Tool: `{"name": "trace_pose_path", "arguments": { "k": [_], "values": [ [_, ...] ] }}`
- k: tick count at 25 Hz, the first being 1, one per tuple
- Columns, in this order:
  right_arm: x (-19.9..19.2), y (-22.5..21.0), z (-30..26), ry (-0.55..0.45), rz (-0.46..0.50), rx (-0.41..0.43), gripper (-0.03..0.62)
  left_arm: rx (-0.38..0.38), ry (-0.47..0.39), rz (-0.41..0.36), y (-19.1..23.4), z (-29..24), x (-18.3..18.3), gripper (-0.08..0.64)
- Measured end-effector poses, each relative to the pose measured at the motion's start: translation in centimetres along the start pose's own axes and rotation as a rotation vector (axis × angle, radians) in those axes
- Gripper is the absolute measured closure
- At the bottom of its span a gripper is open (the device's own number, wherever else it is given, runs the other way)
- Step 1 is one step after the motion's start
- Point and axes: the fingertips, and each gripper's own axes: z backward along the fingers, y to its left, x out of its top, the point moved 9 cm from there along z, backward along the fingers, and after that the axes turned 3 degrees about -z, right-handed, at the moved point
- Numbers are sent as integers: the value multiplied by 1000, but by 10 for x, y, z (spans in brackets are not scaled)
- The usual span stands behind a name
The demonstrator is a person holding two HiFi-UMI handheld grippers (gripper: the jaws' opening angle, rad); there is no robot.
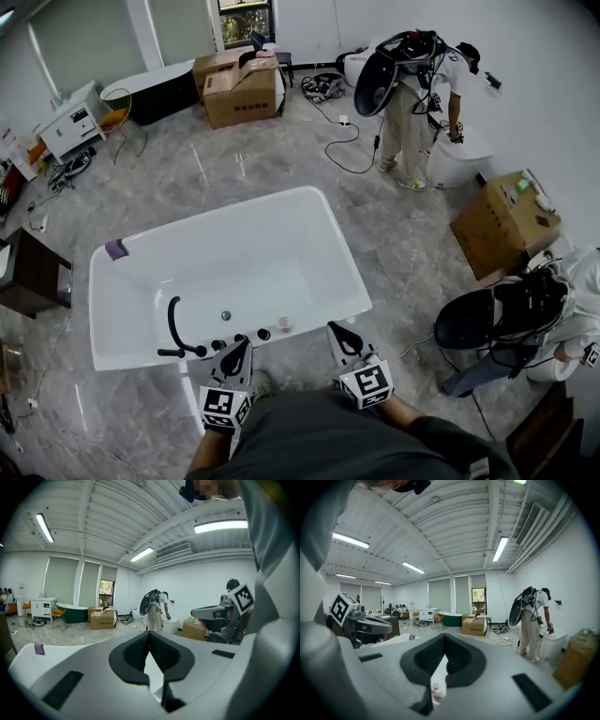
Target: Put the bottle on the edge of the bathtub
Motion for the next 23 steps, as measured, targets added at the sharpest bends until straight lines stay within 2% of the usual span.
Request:
{"name": "trace_pose_path", "arguments": {
  "k": [23],
  "values": [
    [-7,-14,6,-11,-19,-30,592,-5,18,-16,-5,-14,-7,560]
  ]
}}
